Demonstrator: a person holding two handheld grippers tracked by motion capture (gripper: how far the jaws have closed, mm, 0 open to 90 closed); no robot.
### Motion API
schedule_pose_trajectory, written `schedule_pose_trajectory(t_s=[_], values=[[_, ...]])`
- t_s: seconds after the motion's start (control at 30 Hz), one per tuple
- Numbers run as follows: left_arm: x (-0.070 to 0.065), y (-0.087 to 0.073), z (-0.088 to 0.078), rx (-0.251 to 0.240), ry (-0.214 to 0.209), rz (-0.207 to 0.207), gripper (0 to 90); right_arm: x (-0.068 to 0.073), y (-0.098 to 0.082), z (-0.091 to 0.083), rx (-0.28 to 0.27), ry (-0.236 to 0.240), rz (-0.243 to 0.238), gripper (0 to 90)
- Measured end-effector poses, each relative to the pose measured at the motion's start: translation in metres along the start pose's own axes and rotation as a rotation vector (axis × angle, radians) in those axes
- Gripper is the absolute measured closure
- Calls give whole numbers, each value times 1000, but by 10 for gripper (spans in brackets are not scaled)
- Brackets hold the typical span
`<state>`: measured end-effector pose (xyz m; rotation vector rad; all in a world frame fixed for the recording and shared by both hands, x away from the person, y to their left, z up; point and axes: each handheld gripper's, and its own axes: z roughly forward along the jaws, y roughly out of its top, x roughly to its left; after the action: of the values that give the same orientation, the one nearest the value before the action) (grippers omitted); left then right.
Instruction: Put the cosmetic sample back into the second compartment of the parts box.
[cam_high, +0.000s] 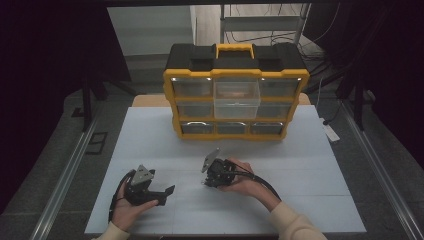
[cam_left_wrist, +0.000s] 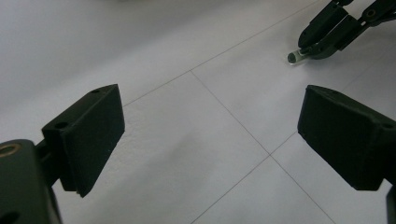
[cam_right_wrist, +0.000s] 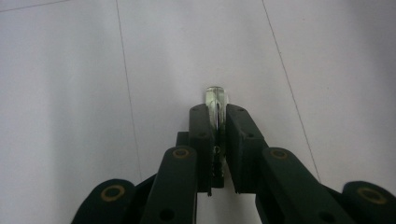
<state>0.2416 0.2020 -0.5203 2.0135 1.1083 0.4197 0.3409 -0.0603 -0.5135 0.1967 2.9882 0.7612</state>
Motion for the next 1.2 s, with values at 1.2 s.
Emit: schedule_pose_trajectory(t_s=[1.2], values=[[1,0,-1,-3,1,-1,81,-6,-10,-41,-148,-26,133,813]])
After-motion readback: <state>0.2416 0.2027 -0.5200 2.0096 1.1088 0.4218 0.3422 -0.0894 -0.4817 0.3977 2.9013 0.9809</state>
